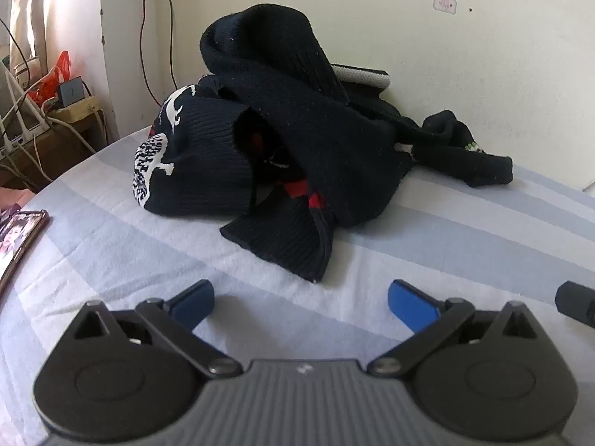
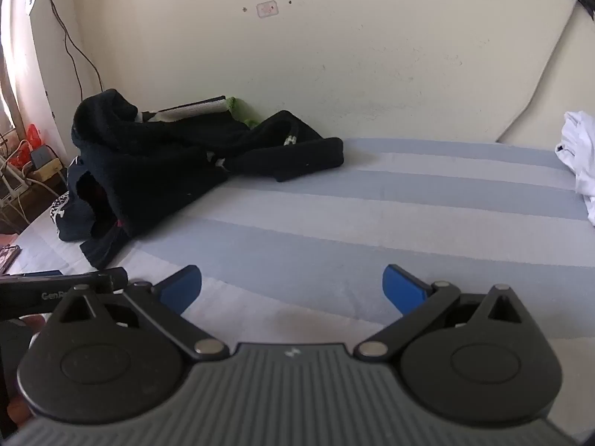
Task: Fold small clothes
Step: 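Reach both grippers into the dark clothes pile and grasp the navy sweater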
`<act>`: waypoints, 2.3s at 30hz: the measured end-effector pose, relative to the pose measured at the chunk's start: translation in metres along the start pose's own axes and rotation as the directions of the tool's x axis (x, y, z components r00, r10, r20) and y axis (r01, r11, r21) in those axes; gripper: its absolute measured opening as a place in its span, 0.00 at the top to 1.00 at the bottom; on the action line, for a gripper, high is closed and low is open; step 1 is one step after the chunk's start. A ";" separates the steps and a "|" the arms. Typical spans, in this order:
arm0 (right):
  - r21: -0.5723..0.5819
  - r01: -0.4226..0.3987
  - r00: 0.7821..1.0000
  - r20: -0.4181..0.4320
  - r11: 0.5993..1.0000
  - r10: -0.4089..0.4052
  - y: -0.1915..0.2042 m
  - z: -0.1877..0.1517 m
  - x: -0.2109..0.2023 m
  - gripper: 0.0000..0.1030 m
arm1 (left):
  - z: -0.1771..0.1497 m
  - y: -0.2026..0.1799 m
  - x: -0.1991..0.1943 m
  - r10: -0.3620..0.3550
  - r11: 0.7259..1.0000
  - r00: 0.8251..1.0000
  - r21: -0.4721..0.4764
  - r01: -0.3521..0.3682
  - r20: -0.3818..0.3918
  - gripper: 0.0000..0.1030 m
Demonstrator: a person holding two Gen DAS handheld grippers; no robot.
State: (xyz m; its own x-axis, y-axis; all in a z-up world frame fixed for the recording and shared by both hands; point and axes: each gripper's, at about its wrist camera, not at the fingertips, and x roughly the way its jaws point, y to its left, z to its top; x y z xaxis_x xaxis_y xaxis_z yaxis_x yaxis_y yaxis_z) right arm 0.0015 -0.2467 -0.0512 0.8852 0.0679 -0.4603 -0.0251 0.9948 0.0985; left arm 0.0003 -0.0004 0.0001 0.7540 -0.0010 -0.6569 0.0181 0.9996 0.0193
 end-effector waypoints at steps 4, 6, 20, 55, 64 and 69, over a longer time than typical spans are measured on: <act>0.033 0.008 1.000 -0.014 0.999 -0.008 -0.003 0.000 0.002 0.00 | 0.000 -0.009 0.000 -0.046 0.998 0.999 0.046 0.046 0.009 0.00; 0.031 -0.033 0.999 0.002 0.999 0.033 0.002 -0.004 -0.006 0.00 | -0.003 -0.008 -0.004 -0.081 0.995 0.996 0.053 0.080 0.022 0.00; 0.089 -0.096 0.995 0.013 0.991 0.095 -0.004 -0.002 -0.003 0.35 | 0.003 0.018 -0.006 -0.166 0.981 0.984 -0.094 0.171 0.064 0.07; 0.180 -0.184 0.983 0.048 0.966 0.179 -0.007 0.007 -0.008 0.54 | 0.055 0.110 -0.095 -0.269 0.955 0.948 -0.080 0.285 0.167 0.27; 0.118 -0.312 0.950 0.059 0.943 0.307 0.050 0.135 0.093 0.12 | 0.102 0.117 0.002 -0.226 0.962 0.967 -0.129 0.241 0.115 0.91; 0.201 -0.290 0.952 -0.037 0.936 0.303 0.080 0.180 0.199 0.15 | 0.082 0.138 -0.010 -0.215 0.970 0.967 -0.089 0.228 0.136 0.91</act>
State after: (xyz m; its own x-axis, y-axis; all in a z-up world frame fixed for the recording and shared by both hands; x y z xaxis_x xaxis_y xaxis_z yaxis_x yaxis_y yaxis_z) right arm 0.2591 -0.1674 0.0241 0.8180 0.3687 -0.4415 -0.1866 0.8961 0.4026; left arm 0.0495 0.1351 0.0712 0.8147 -0.2194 -0.5368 0.1310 0.9714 -0.1983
